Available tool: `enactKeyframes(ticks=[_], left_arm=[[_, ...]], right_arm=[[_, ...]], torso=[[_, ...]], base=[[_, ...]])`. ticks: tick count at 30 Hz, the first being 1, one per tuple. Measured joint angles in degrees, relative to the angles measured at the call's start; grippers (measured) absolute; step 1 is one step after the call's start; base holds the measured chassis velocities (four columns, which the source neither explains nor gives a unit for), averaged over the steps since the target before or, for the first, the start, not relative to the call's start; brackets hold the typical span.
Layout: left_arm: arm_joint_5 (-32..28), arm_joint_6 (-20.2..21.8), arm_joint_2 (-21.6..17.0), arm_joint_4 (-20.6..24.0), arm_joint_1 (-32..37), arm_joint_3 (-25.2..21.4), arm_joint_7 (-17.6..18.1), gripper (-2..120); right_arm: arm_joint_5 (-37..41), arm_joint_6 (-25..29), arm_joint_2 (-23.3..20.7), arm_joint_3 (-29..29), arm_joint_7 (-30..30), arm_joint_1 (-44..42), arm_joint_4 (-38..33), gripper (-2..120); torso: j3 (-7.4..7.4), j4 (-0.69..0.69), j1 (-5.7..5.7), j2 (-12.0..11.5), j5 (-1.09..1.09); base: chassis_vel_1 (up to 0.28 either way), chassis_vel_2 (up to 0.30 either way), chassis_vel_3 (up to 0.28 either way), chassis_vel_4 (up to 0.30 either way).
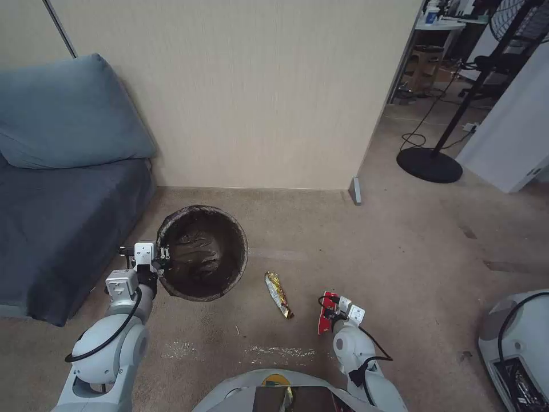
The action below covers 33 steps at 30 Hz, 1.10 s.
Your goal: Pick up the trash bin, then pick up the garbage from the floor and place it into the trash bin.
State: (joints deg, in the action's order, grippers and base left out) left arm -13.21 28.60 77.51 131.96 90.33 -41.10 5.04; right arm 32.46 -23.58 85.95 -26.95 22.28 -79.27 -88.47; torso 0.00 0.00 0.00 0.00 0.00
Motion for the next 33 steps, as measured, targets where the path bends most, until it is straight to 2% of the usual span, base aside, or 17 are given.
enactKeyframes(ticks=[5,9,17,24,26,28,33], left_arm=[[-0.09,0.17,-0.05,0.29,0.02,-0.10,0.00,3],[-0.33,0.49,-0.32,0.57,0.02,-0.29,-0.03,3],[-0.42,0.86,-0.32,0.88,0.08,-0.14,-0.10,3],[-0.49,1.10,-0.41,1.08,0.23,-0.13,-0.13,3],[-0.53,1.22,-0.47,1.18,0.29,-0.13,-0.13,3],[-0.60,1.79,-0.65,1.32,0.45,0.00,-0.13,3],[-0.58,2.15,-0.70,1.32,0.54,0.28,-0.13,3]], right_arm=[[-1.96,0.49,-0.85,-0.19,-1.22,-0.43,-1.73,0],[-2.42,0.22,-3.55,-0.61,-3.19,-1.09,-6.37,0],[-0.45,-3.74,-11.58,-1.55,-7.62,-3.17,-19.64,0],[2.47,-6.44,-16.29,-2.45,-10.52,-1.98,-26.56,0],[3.52,-7.05,-18.16,-2.30,-11.21,-1.22,-28.16,0],[6.77,-8.29,-25.25,-0.79,-14.39,2.31,-32.16,0],[8.94,-8.86,-29.25,1.28,-17.01,6.60,-34.35,0]], torso=[[0.00,-0.01,0.00,0.00,0.00],[0.00,0.00,0.00,0.00,0.00],[0.00,0.00,0.00,0.00,0.01],[0.00,0.00,0.00,0.00,0.00],[0.00,0.00,0.00,0.00,0.01],[0.00,0.00,0.00,0.00,0.01],[0.00,0.00,0.00,0.00,0.01]], base=[[0.000,0.000,0.000,0.000],[0.000,0.000,0.000,0.000],[0.000,0.000,0.000,0.000],[0.000,0.000,0.000,0.000],[0.000,0.000,0.000,0.000],[0.000,0.000,0.000,0.000],[0.000,0.000,0.000,0.000]])
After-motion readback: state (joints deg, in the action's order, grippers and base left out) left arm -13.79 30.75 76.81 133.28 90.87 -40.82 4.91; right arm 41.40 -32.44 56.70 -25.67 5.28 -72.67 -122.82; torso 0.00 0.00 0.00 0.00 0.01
